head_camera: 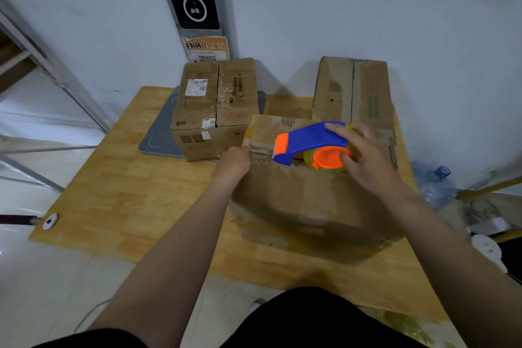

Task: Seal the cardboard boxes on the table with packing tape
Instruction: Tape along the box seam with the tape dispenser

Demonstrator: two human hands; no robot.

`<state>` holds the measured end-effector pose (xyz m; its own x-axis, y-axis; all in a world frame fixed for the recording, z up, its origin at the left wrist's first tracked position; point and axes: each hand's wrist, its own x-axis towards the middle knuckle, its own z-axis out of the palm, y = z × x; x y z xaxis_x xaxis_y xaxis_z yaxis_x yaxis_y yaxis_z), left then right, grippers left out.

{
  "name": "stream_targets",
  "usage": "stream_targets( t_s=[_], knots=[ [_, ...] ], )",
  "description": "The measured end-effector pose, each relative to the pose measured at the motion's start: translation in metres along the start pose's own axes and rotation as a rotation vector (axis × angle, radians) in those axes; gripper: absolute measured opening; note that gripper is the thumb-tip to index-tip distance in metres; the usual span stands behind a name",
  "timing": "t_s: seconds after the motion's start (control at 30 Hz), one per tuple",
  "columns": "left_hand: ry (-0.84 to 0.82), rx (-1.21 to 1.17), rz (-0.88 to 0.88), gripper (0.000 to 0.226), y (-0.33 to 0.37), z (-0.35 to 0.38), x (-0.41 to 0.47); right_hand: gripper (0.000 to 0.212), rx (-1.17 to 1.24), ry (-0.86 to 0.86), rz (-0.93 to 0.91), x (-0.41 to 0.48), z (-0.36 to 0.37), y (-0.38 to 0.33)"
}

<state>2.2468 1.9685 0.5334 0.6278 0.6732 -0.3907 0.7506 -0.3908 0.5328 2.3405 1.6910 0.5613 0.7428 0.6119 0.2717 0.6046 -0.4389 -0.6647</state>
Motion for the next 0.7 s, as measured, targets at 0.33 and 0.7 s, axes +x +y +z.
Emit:
stream_targets(
  t_s=[0.33,0.7],
  knots=[
    [-0.013,-0.166,-0.026,0.076,-0.002,0.000,-0.002,0.078,-0.166,0.081,-0.064,-0.011,-0.027,0.017],
    [0.020,-0.123,-0.046,0.078,0.004,0.004,-0.004,0.066,-0.078,0.214,-0.009,-0.040,-0.069,0.070]
  ],
)
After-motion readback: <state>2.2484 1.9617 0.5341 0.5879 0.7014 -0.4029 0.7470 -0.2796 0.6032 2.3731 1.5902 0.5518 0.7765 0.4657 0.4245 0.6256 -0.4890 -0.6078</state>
